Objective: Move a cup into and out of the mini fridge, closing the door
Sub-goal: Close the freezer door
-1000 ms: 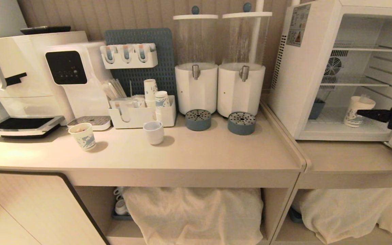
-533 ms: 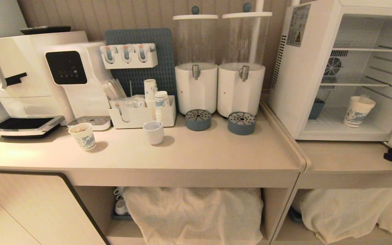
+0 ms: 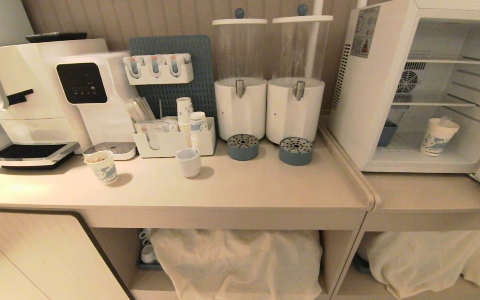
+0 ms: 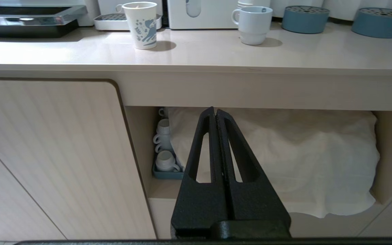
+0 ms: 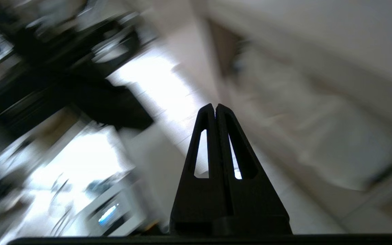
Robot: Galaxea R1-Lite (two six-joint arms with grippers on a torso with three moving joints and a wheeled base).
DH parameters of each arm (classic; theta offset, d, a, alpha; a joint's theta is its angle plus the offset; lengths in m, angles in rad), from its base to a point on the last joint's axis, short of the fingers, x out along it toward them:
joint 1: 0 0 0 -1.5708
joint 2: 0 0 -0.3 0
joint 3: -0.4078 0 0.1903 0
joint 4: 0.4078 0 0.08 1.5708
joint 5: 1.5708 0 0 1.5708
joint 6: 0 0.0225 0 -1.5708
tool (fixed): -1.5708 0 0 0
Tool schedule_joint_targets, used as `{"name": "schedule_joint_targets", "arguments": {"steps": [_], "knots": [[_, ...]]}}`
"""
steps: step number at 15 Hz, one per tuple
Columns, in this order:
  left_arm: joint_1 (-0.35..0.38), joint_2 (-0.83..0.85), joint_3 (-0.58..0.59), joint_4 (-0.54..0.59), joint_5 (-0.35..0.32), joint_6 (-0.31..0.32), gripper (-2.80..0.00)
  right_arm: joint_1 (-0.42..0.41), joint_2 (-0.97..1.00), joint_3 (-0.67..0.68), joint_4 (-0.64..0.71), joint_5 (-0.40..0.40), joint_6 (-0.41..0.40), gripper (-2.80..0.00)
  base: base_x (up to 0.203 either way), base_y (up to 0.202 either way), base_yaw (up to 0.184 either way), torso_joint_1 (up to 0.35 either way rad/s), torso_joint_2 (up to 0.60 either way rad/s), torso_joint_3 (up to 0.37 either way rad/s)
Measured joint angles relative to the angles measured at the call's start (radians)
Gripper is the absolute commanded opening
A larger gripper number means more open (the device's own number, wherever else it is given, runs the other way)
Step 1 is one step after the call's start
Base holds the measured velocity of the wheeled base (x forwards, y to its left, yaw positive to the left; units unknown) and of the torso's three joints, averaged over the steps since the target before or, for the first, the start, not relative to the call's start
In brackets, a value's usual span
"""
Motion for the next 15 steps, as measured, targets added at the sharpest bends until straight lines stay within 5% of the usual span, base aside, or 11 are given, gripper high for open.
{"name": "schedule_joint_targets", "arguments": {"steps": [4, 8, 10, 13, 15], "knots": [[0.0, 0.0, 0.0, 0.0, 0.0, -0.001, -2.8, 0.26, -0.296, -0.053, 0.168, -0.129, 0.124, -2.8, 0.0, 0.0, 0.0, 0.0, 0.0, 0.0], [0.0, 0.0, 0.0, 0.0, 0.0, -0.001, -2.8, 0.292, -0.431, -0.158, 0.026, -0.597, 0.483, -2.8, 0.0, 0.0, 0.0, 0.0, 0.0, 0.0], [0.0, 0.0, 0.0, 0.0, 0.0, -0.001, -2.8, 0.267, -0.448, -0.208, 0.011, -0.753, 0.618, -2.8, 0.0, 0.0, 0.0, 0.0, 0.0, 0.0], [0.0, 0.0, 0.0, 0.0, -0.002, 0.001, -2.8, 0.216, -0.461, -0.268, 0.151, -0.76, 0.656, -2.8, 0.0, 0.0, 0.0, 0.0, 0.0, 0.0], [0.0, 0.0, 0.0, 0.0, -0.001, -0.003, -2.8, 0.136, -0.478, -0.296, 0.152, -0.683, 0.657, -2.8, 0.0, 0.0, 0.0, 0.0, 0.0, 0.0]]}}
